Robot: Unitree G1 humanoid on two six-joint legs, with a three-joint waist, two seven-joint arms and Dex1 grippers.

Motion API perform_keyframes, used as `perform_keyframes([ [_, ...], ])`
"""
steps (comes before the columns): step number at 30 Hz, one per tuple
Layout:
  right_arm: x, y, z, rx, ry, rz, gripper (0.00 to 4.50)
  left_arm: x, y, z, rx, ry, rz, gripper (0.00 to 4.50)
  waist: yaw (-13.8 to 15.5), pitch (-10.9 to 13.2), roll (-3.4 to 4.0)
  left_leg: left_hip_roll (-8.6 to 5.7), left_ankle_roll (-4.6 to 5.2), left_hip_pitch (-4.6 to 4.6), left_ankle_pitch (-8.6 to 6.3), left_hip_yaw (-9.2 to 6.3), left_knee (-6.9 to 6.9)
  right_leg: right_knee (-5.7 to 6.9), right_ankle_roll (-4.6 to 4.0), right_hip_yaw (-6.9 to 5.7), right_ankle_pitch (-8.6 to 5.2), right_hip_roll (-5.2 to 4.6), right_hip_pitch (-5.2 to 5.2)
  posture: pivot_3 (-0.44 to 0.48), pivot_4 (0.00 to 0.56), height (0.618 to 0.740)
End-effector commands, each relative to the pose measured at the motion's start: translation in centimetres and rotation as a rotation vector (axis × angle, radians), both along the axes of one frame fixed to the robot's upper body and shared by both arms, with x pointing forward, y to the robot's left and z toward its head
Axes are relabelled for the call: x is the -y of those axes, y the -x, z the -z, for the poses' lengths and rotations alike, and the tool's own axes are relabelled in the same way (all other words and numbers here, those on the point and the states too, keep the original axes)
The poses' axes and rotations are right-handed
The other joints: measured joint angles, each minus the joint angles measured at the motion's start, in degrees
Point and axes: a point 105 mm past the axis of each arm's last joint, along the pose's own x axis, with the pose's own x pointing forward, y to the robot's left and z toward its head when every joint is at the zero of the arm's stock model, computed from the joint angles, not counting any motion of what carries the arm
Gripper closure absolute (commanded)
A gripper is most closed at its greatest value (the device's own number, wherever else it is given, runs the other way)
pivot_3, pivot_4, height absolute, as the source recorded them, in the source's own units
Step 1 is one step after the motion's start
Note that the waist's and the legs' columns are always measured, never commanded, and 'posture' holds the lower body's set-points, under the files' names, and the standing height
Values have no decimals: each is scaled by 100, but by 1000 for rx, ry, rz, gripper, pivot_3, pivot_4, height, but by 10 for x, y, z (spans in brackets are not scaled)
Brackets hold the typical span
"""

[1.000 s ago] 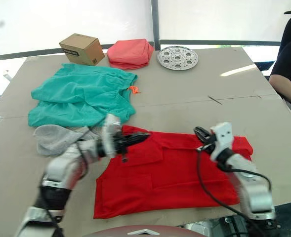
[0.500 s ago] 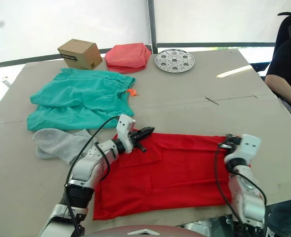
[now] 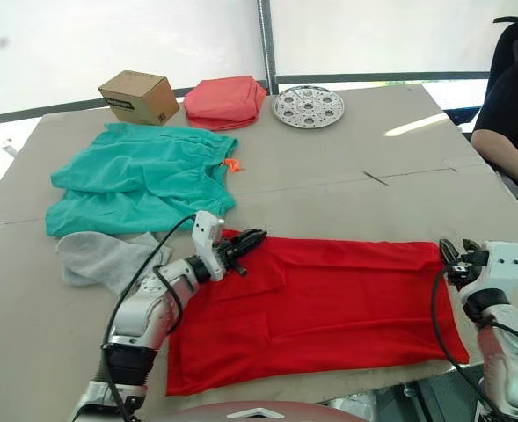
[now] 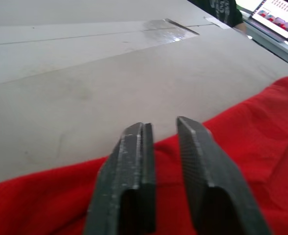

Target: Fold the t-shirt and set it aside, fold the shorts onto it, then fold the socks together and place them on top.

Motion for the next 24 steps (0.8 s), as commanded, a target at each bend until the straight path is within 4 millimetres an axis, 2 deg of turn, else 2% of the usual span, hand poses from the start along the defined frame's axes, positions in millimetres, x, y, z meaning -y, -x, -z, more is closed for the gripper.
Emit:
perform_keyframes([
  [1, -32, 7, -29, -76, 80, -316, 282, -19, -1, -32, 30, -63, 158, 1682, 3, 22, -13, 0, 0, -2, 0, 0, 1, 0, 1, -2, 0, 0, -1, 0, 150, 740],
  [2, -38, 9, -32, -135, 118, -394, 0, -26, 0, -34, 22, -129, 223, 1163, 7, 31, -20, 0, 0, -4, 0, 0, 1, -1, 1, -4, 0, -1, -2, 0, 150, 740],
  [4, -42, 12, -30, -239, 194, -486, 0, -37, 0, -36, 5, -225, 306, 145, 30, 31, -25, 0, 0, -4, 0, -2, 4, -4, 1, -8, 0, -1, -5, 0, 150, 740],
  [5, -45, 16, -26, -301, 265, -561, 0, -43, -4, -36, 7, -286, 335, 56, 46, 32, -22, 0, 0, -3, 0, -4, 4, -8, 1, -11, 0, -1, -4, 0, 150, 740],
  [8, -36, 14, -19, -446, 379, -614, 0, -58, -7, -32, 39, -513, 484, 56, 84, 37, -27, -3, 0, -11, 0, -5, -6, -37, 2, -19, 1, -3, -2, 0, 150, 740],
  [11, -28, -1, -25, -512, 404, -633, 0, -58, -22, -43, 38, -565, 562, 56, 103, 55, -36, -7, 8, -26, -5, -9, -10, -58, -24, -28, 16, -5, -3, 0, 150, 740],
  [14, -8, -11, -22, -633, 413, -540, 0, -55, -31, -46, 27, -595, 612, 56, 128, 67, -56, -10, 13, -57, -6, -14, -3, -63, -26, -34, 19, -7, -16, 0, 150, 740],
  [18, -7, -19, -26, -699, 398, -540, 0, -46, -43, -47, 33, -642, 651, 56, 127, 65, -60, -11, 15, -73, -7, -19, -2, -75, -26, -41, 19, -6, -19, 0, 150, 740],
  [21, -8, -28, -28, -741, 397, -534, 0, -37, -45, -41, 11, -713, 711, 56, 99, 67, -61, -11, 17, -74, -8, -18, 1, -72, -24, -41, 20, -5, -19, 0, 150, 740],
  [24, -6, -37, -18, -794, 424, -526, 0, -33, -42, -25, 3, -803, 779, 56, 103, 66, -60, -12, 26, -78, -14, -21, 25, -62, -21, -41, 19, -7, -17, 0, 150, 740],
])
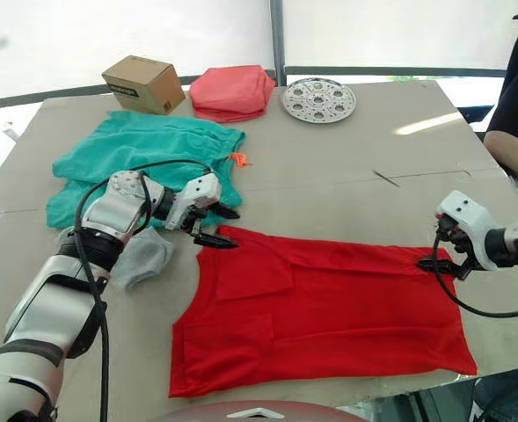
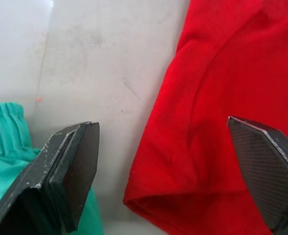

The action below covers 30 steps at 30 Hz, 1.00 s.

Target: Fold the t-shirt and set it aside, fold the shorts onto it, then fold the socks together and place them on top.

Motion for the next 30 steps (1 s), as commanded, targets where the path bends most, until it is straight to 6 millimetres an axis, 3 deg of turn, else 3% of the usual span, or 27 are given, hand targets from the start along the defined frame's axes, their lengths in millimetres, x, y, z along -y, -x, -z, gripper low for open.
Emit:
perform_keyframes([
  [1, 8, -7, 11, -52, 77, 9, 0, 5, 7, 20, -13, -102, 89, 56, 0, -1, 0, 0, 1, 2, -1, -1, 6, 2, 1, 0, 0, -1, 2, 0, 150, 740],
  [6, 20, 5, 37, -172, 204, -50, 1984, 3, 25, 38, -51, -141, 137, 1958, -26, -33, 31, 1, 11, 0, -7, -10, 25, 7, 1, -5, 0, -7, 9, 0, 150, 740],
  [9, 29, 5, 44, -172, 260, -50, 3424, -1, 33, 43, -59, -132, 137, 3385, -36, -66, 29, 1, 20, 9, -14, -5, 26, 7, 8, -2, 1, -4, 17, 0, 150, 740],
  [10, 31, 5, 44, -173, 272, -57, 3561, -2, 34, 44, -63, -133, 138, 3495, -36, -75, 21, 0, 19, 9, -14, -5, 26, 7, 8, -2, 1, -4, 17, 0, 150, 740],
  [11, 33, 5, 43, -169, 286, -65, 4197, -2, 35, 43, -63, -130, 141, 4157, -35, -81, 13, 0, 19, 10, -14, -5, 26, 7, 6, -3, 0, -4, 18, 0, 150, 740],
  [14, 35, 4, 36, -149, 323, -97, 4472, 4, 38, 39, -61, -107, 175, 4423, -32, -83, 11, 0, 23, 19, -17, 1, 36, 7, 6, 2, -2, -9, 24, 0, 150, 740],
  [18, 31, -8, 21, -92, 379, -146, 4472, 12, 48, 39, -102, -99, 199, 4423, -32, -81, 19, 0, 23, 24, -17, 4, 36, 15, 6, 4, -2, -10, 23, 0, 150, 740],
  [22, 27, -42, 13, 9, 467, -176, 4472, 17, 58, 44, -118, -61, 122, 4423, -43, -77, 46, -1, 23, 25, -16, 20, 35, 18, 6, 18, -2, -7, 22, 0, 150, 740],
  [28, -8, -101, 2, 115, 541, -268, 4472, 19, 86, 43, -131, 69, -162, 4423, -150, -64, 69, -2, 22, 47, -16, 45, 23, 21, 17, 53, -8, 3, 24, 0, 150, 740],
  [30, -24, -121, -6, 167, 575, -302, 4472, 19, 104, 42, -128, 103, -264, 4423, -218, -58, 72, -1, 9, 54, -8, 59, 20, 23, 18, 73, -8, 4, 24, 0, 150, 740],
])
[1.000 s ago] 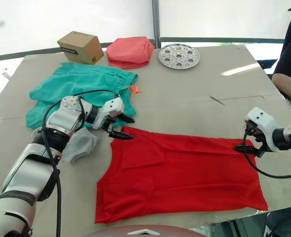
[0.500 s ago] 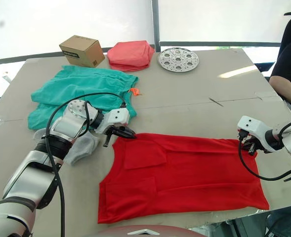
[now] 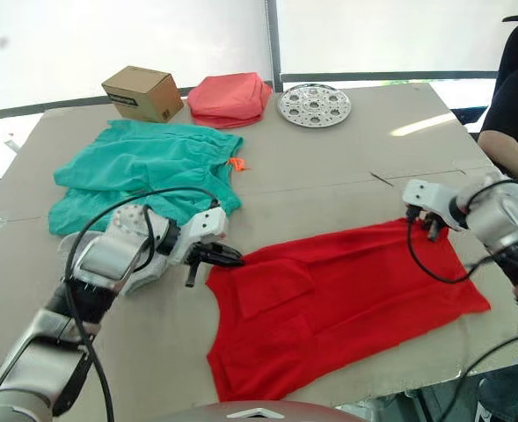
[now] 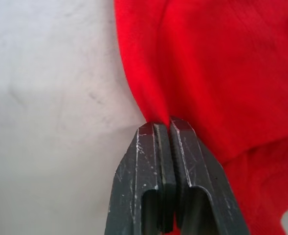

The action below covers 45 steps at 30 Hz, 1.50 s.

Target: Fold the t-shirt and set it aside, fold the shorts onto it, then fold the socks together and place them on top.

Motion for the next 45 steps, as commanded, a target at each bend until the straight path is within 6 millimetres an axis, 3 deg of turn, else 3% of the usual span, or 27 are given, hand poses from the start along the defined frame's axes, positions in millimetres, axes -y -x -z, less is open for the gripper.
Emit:
perform_keyframes([
  [1, -15, -28, -19, 93, 77, -67, 4472, 11, 37, 9, -74, 47, -122, 4423, -25, 3, -2, 0, -5, 4, 3, 8, -5, -3, 7, 9, 4, 1, -1, 0, 150, 740],
  [4, -43, -46, -31, 144, 54, -125, 4472, 13, 58, 8, -92, 107, -272, 4423, -40, 12, -7, 1, -8, 7, 4, 16, -15, -5, 20, 17, 13, 1, -5, 0, 150, 740],
  [9, -79, -62, -38, 210, 55, -221, 4472, 4, 70, 9, -104, 218, -549, 4423, -7, 17, -7, 2, -26, 11, 13, 0, -21, 3, -1, 4, 5, -2, 0, 0, 150, 740],
  [14, -111, -72, -43, 287, 67, -306, 4472, 7, 81, 9, -146, 302, -681, 4423, -48, 21, 0, 1, -45, 19, 24, -11, -22, 18, -20, 1, 11, -4, 0, 0, 150, 740],
  [16, -128, -73, -42, 302, 68, -353, 4472, 9, 86, 9, -171, 328, -728, 4423, -141, 23, -1, 1, -49, 24, 26, -6, -24, 27, -22, 8, 12, -4, 0, 0, 150, 740],
  [19, -177, -70, -37, 335, 56, -475, 4472, 12, 94, 8, -189, 358, -800, 4423, -199, 23, -1, 2, -60, 29, 33, -9, -27, 45, -23, 18, 11, -3, -4, 0, 150, 740],
  [21, -197, -67, -35, 355, 36, -517, 4472, 14, 97, 7, -191, 371, -831, 4423, -214, 23, -1, 3, -65, 38, 36, -5, -38, 47, -24, 24, 11, -4, -4, 0, 150, 740],
  [24, -211, -65, -30, 374, 42, -553, 4472, 15, 99, 7, -195, 385, -873, 4423, -169, 25, -3, 3, -67, 38, 37, -10, -44, 47, -25, 28, 10, -6, -6, 0, 150, 740],
  [26, -216, -64, -28, 370, 14, -550, 4472, 15, 98, 7, -181, 383, -895, 4423, -111, 27, -6, -2, -69, 29, 37, -27, -43, 47, -26, 17, 10, -11, -8, 0, 150, 740],
  [29, -217, -65, -32, 391, -42, -530, 3342, 13, 97, 5, -163, 383, -903, 4500, -106, 24, -12, -11, -69, 26, 37, -39, -43, 42, -26, 13, 10, -19, -9, 0, 150, 740],
  [32, -208, -71, -44, 453, -150, -459, 1905, 7, 87, 0, -119, 409, -895, 3409, -132, 28, -9, -11, -72, 24, 39, -39, -43, 44, -26, 14, 10, -17, -8, 0, 150, 740],
  [34, -204, -73, -57, 451, -377, -332, 934, 2, 78, -5, -76, 418, -876, 2431, -145, 29, -10, -10, -81, 25, 44, -44, -47, 45, -27, 9, 9, -13, -8, 0, 150, 740],
  [38, -185, -76, -75, 523, -573, -241, 925, -4, 62, -12, -21, 429, -819, 505, -170, 27, -12, -9, -85, 27, 48, -46, -59, 42, -28, 8, 10, -9, -8, 0, 150, 740],
  [41, -172, -70, -78, 592, -602, -219, 925, -3, 52, -17, 0, 448, -766, 505, -195, 33, 5, -16, -80, 16, 46, -62, -69, 40, -26, -7, 10, -18, 10, 0, 150, 740],
  [42, -169, -65, -78, 608, -603, -218, 925, -1, 49, -19, -1, 459, -744, 505, -213, 38, 14, -106, -58, 21, 58, -236, -86, 1, -12, -159, 14, -83, 81, 0, 150, 740],
  [45, -166, -51, -76, 633, -601, -213, 925, 1, 45, -24, 3, 471, -679, 505, -217, 57, 46, -355, -92, 18, 98, -682, -86, 24, 52, -294, -23, -103, 135, 0, 150, 740],
])
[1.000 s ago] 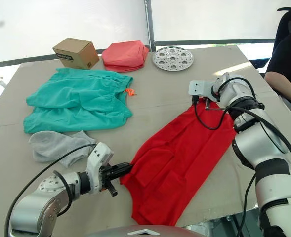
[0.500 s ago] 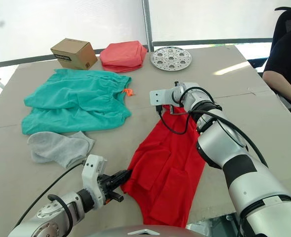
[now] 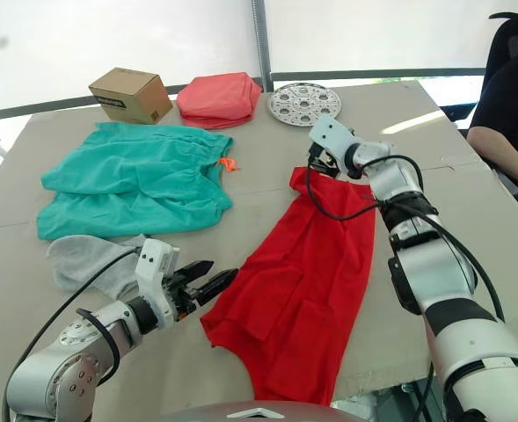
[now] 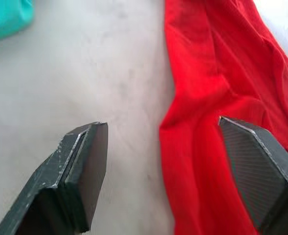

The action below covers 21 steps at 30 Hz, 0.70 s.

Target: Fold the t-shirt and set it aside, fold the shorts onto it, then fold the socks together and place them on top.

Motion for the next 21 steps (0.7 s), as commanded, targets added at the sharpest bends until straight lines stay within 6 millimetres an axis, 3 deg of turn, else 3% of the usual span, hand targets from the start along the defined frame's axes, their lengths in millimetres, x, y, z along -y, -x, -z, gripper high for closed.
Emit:
perform_keyframes([
  [1, -8, 15, -32, 95, -78, 2, 925, 7, -4, -14, 63, 22, 97, 505, 0, 6, 9, -119, -14, 11, 10, -190, -2, 27, 23, -11, -33, -9, 4, 0, 150, 740],
  [3, -2, 34, -31, 59, -171, 36, 925, 11, -6, -17, 64, 12, 191, 505, -22, 10, 15, -329, -70, 33, 61, -576, -21, 63, 78, 18, -117, -13, 51, 0, 150, 740],
  [5, 9, 50, -29, -11, -301, 103, 925, 13, -5, -17, 53, -16, 286, 505, 52, 1, -3, -425, -129, 84, 106, -790, -92, 78, 118, 203, -179, 29, 66, 0, 150, 740],
  [6, 15, 56, -27, -47, -359, 140, 925, 14, -4, -17, 50, -29, 328, 505, 206, -6, -15, -423, -146, 90, 115, -797, -109, 77, 97, 243, -178, 39, 64, 0, 150, 740],
  [7, 24, 65, -22, -79, -398, 176, 925, 15, -4, -18, 41, -38, 379, 505, 226, -7, -16, -393, -179, 98, 132, -775, -164, 93, 12, 330, -203, 45, 44, 0, 150, 740],
  [10, 57, 86, -7, -151, -480, 328, 925, 15, 0, -16, 17, -87, 501, 505, 369, -22, -40, -384, -168, 102, 123, -726, -186, 154, -20, 373, -224, 38, -11, 0, 150, 740],
  [16, 120, 101, 16, -200, -552, 617, 925, 7, -15, -4, -19, -184, 498, 505, 332, -26, -52, -378, -144, 107, 113, -623, -187, 160, -14, 485, -230, 80, -51, 0, 150, 740],
  [21, 122, 93, 32, -323, -618, 635, 925, 11, -23, 3, -84, -221, 515, 505, 306, -31, -63, -356, -138, 108, 112, -604, -191, 160, -6, 503, -214, 82, -58, 0, 150, 740],
])
